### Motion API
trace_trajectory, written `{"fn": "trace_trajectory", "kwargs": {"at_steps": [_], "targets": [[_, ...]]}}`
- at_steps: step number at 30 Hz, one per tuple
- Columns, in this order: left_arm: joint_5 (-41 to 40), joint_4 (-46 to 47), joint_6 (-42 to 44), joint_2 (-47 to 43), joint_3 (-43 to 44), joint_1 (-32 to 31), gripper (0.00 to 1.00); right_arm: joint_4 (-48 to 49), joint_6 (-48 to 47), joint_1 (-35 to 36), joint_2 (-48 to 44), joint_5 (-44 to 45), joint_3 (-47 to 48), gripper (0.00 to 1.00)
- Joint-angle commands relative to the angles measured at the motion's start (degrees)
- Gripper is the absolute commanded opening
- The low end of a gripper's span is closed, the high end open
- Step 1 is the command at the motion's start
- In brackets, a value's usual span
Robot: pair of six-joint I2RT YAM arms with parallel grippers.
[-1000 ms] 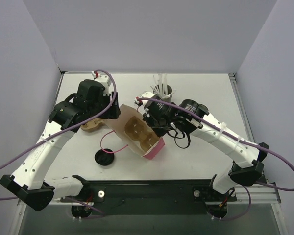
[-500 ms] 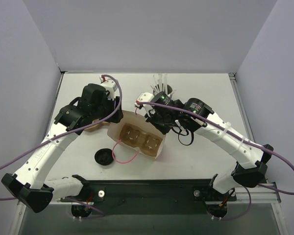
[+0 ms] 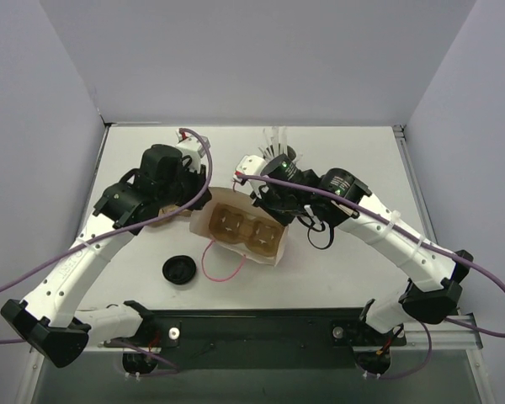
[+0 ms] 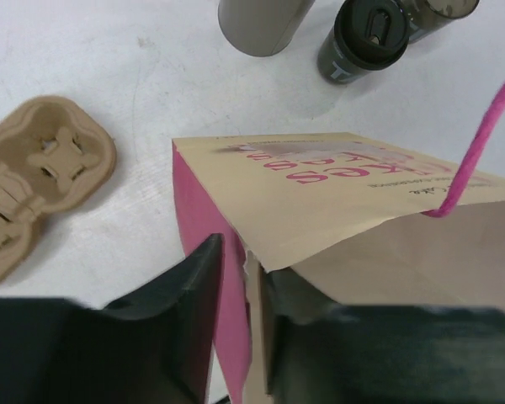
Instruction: Pack the takeout coffee
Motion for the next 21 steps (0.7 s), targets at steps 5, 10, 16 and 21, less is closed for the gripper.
{"fn": "trace_trajectory", "kwargs": {"at_steps": [5,10,16,21], "targets": [[-6.2,2.7,-1.9,-5.2,-3.2,-2.4,0.65,1.4,-2.1,-0.3,-4.2,2.3,-3.0,0.0],[-6.7,2.0,-2.1,-6.7,-5.4,-2.4,0.65,2.2,-0.5,0.0,-4.1,2.3,-3.4,0.0],[-6.0,1.7,-1.2,-7.6,-5.3,-2.4,0.57,2.5,-0.3,0.4,-3.8,2.8,-3.4,0.0],[-4.6,-1.6,-1.4,-8.5,-4.8,-2.4,0.59,2.5,1.1,0.4,-3.5,3.4,-3.0,0.0]]}}
